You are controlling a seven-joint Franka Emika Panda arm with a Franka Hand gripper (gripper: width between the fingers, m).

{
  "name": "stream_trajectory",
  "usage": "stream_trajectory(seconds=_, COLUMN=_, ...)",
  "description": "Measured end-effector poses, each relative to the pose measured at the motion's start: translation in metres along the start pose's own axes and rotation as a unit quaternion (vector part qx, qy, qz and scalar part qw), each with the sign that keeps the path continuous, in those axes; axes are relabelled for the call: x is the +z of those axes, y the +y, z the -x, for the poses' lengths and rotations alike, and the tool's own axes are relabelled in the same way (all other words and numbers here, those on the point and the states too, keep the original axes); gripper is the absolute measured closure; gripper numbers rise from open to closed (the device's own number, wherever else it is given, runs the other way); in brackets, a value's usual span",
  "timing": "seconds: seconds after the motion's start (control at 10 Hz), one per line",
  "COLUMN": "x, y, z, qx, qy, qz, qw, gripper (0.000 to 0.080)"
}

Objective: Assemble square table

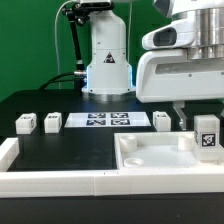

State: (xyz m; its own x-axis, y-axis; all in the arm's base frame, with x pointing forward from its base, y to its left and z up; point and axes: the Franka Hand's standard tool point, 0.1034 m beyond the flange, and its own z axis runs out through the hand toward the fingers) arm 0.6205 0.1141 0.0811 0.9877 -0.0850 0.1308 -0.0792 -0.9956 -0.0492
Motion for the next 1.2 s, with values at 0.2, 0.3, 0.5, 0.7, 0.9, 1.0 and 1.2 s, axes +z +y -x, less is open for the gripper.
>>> stream_trajectory(seconds=0.2, x=0.0001, y=0.0003, z=0.0001, qx=0.017, qy=0.0, qz=0.0, qw=1.0, gripper=0.0509)
stream_trajectory(seconds=0.3, x=0.0001, y=0.0004, z=0.0, qx=0.016, qy=0.0, qz=0.0, qw=1.0, gripper=0.0509)
stream_trajectory(seconds=0.5, x=0.0001, y=0.0002, z=0.0001, qx=0.058, qy=0.0, qz=-0.001, qw=0.998, gripper=0.0509)
stream_trajectory(seconds=0.7, x=0.0002, y=0.0001, z=0.0003, qx=0.127, qy=0.0, qz=-0.001, qw=0.992, gripper=0.0509)
stream_trajectory(seconds=0.9, x=0.0013, y=-0.0048, z=0.0038, qx=0.241, qy=-0.002, qz=0.001, qw=0.971, gripper=0.0508)
stream_trajectory(seconds=1.0, x=0.0014, y=-0.0047, z=0.004, qx=0.289, qy=-0.001, qz=0.001, qw=0.957, gripper=0.0508)
stream_trajectory(seconds=1.2, x=0.0017, y=-0.0038, z=0.004, qx=0.382, qy=-0.001, qz=0.001, qw=0.924, gripper=0.0508)
